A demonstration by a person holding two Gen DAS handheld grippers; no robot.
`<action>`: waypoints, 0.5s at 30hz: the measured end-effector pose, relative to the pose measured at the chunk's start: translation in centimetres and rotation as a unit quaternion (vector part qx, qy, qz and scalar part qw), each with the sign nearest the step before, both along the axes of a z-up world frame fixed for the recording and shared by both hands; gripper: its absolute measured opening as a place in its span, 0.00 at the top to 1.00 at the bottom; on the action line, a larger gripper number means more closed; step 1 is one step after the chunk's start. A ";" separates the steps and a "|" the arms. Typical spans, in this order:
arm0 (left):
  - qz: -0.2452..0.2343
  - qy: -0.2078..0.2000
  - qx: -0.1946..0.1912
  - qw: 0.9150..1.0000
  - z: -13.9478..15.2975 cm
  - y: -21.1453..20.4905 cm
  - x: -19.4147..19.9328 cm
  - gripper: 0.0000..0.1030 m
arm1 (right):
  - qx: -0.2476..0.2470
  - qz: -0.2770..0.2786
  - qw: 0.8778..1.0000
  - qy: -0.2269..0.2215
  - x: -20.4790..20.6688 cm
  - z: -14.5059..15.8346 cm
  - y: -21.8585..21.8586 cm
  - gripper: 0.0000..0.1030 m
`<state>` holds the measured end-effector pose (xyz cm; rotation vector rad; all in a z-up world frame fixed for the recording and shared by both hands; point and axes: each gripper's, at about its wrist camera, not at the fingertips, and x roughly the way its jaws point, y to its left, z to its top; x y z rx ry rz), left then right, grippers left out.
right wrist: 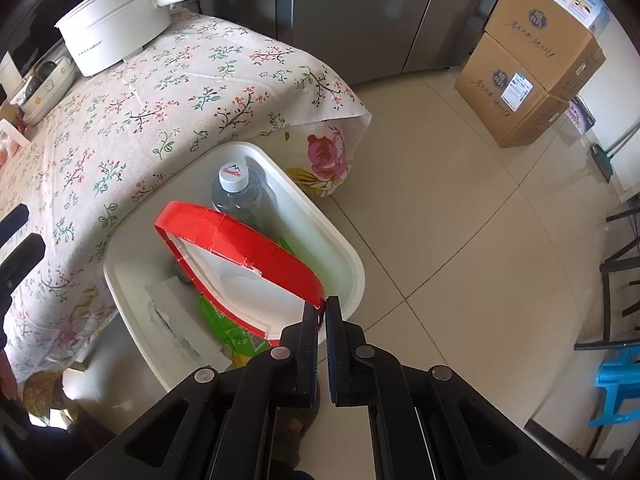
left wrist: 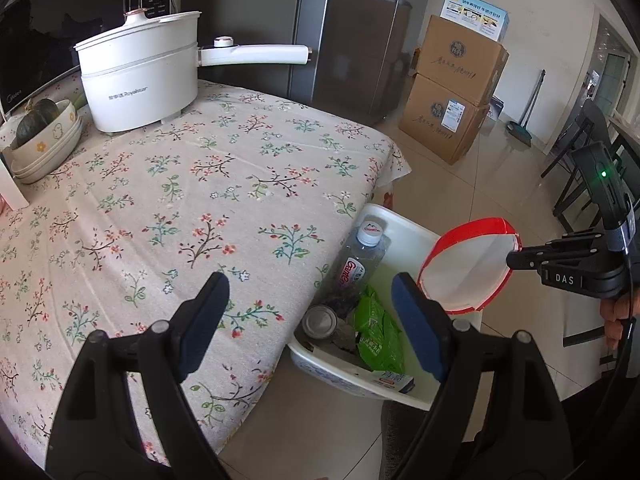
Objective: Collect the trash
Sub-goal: 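Carry the can and paper bowl to the white bin and release both, then move both tools from the bin back over the table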
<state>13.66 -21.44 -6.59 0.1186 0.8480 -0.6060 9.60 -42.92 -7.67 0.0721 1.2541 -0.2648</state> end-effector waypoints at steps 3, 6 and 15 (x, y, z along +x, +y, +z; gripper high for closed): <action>0.014 -0.001 0.004 1.000 0.2 1.1 0.2 0.18 | 0.006 -0.001 1.000 0.000 0.3 0.2 0.4 0.94; 0.030 -0.001 0.007 1.000 0.6 2.4 0.5 0.16 | 0.020 -0.006 1.000 -0.003 0.7 0.6 0.8 0.74; 0.073 -0.005 0.019 0.997 1.4 6.8 0.9 0.11 | 0.018 0.026 0.998 -0.048 1.9 2.9 4.3 0.38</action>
